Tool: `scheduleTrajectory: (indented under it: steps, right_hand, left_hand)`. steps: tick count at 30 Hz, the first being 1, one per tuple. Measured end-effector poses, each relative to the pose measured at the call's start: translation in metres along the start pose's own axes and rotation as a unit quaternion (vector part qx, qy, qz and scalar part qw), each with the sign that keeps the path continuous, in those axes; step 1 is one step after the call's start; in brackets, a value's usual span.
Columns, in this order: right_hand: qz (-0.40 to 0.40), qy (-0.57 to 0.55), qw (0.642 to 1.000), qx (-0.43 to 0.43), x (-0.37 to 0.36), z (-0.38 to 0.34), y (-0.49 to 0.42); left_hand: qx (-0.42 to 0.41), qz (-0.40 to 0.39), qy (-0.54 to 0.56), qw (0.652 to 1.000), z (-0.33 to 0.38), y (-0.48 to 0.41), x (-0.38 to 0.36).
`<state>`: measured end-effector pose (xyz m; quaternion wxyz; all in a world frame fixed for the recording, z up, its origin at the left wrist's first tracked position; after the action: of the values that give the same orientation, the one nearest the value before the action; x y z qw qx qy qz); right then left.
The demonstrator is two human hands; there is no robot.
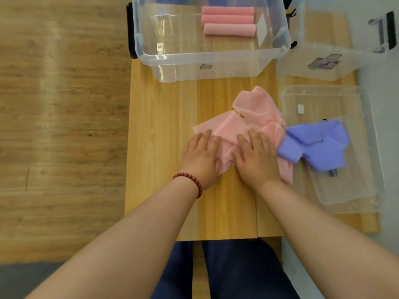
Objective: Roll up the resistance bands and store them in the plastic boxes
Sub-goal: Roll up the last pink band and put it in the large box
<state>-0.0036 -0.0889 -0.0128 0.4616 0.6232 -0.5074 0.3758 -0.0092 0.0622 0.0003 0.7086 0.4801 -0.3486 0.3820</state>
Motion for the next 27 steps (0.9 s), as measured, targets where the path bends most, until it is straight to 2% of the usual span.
scheduleTrajectory:
  steps: [3, 8, 11, 14, 19, 27]
  right_hand:
    - [0.01, 0.012, 0.999, 0.035, -0.016, 0.015, 0.001]
    - [0.062, -0.009, 0.994, 0.088, -0.025, 0.03, -0.002]
    - [0.098, -0.024, 0.99, 0.103, -0.027, 0.035, -0.002]
    - [0.123, -0.027, 0.986, 0.11, -0.032, 0.039, -0.002]
    - [0.145, -0.038, 0.983, 0.108, -0.033, 0.038, 0.0]
    - [0.132, -0.034, 0.985, 0.107, -0.037, 0.038, 0.005]
  left_hand:
    - [0.001, 0.011, -0.006, 1.0, 0.014, -0.01, -0.018]
    - [0.024, 0.086, 0.029, 0.996, 0.031, -0.03, -0.038]
    - [0.041, 0.171, 0.041, 0.984, 0.031, -0.035, -0.045]
    - [0.044, 0.249, -0.001, 0.968, 0.03, -0.036, -0.053]
    - [0.046, 0.279, -0.021, 0.959, 0.032, -0.036, -0.058]
    - [0.046, 0.298, -0.016, 0.953, 0.032, -0.032, -0.064]
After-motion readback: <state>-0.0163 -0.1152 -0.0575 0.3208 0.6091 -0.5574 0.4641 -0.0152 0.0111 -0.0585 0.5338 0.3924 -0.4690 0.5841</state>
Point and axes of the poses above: each hand's wrist, its own y-axis away from the middle knuckle, its own x-axis out of the back of the hand, z = x × y, the point moved 6 cm from there along -y, towards the middle knuckle, and after that the axes turned 7 degrees about -y, right-handed, at the moved point
